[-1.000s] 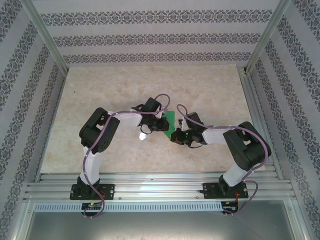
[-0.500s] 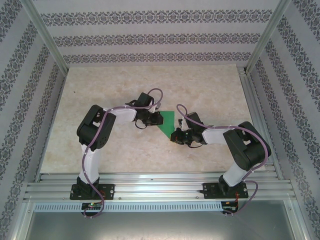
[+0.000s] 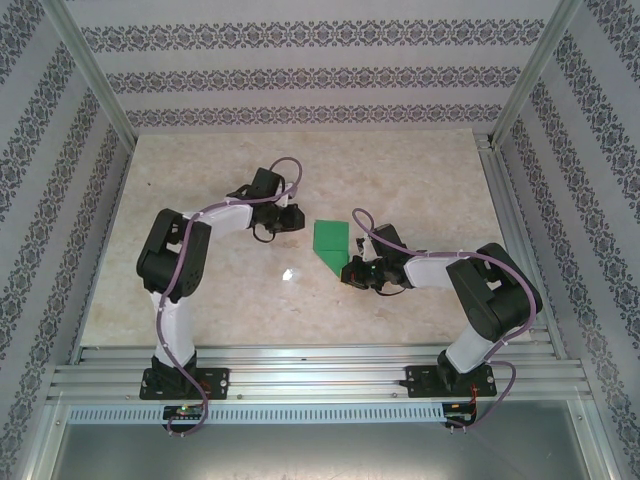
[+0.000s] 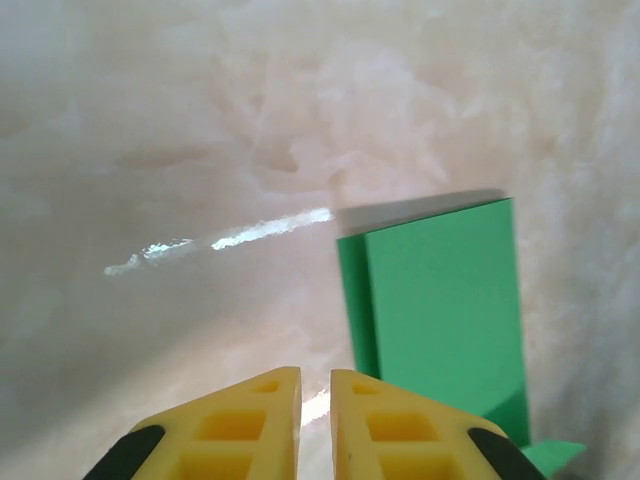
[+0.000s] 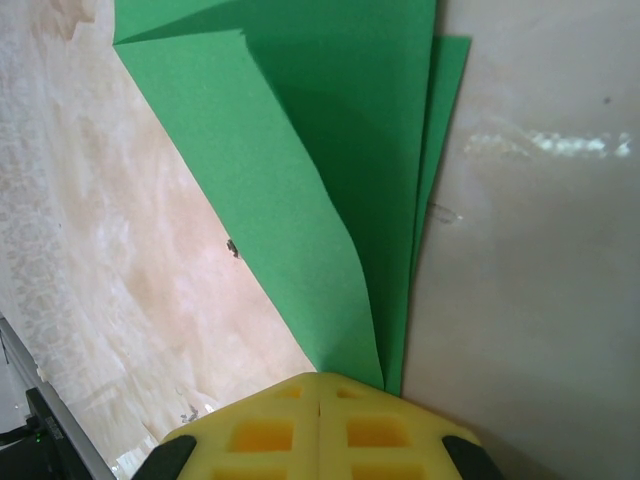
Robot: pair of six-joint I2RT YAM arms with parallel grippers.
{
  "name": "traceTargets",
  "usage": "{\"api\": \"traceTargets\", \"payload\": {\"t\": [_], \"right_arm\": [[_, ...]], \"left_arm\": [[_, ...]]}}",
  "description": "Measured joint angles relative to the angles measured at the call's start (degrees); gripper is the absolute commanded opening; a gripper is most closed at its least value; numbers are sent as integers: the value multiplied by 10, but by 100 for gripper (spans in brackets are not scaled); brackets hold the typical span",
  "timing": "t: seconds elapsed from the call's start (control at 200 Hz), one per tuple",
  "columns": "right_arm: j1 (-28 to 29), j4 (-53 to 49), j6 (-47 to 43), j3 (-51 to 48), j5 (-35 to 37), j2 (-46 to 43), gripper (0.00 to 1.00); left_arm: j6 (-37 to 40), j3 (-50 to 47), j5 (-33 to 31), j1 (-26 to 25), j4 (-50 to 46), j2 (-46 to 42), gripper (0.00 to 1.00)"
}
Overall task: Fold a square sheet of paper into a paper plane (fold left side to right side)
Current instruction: Third fold the triangle at the center of the table.
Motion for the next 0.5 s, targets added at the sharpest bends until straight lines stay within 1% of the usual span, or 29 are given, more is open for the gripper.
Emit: {"api": "traceTargets", "payload": {"t": [0.115, 0.18, 0.275, 0.375, 0.5], "right_arm": [[0, -4, 0, 2, 1, 0, 0], [1, -6, 0, 2, 1, 0, 0], [1, -7, 0, 3, 3, 0, 0], [1, -9, -1, 4, 3, 0, 0], [1, -9, -1, 4, 3, 0, 0]], "left_arm": [[-1, -36, 24, -10, 16, -52, 12], [-2, -59, 41, -24, 32, -64, 12], [-5, -85, 68, -52, 48, -56, 10], [-10, -88, 85, -78, 57, -30, 9], [-21, -88, 100, -88, 80, -4, 9]]}}
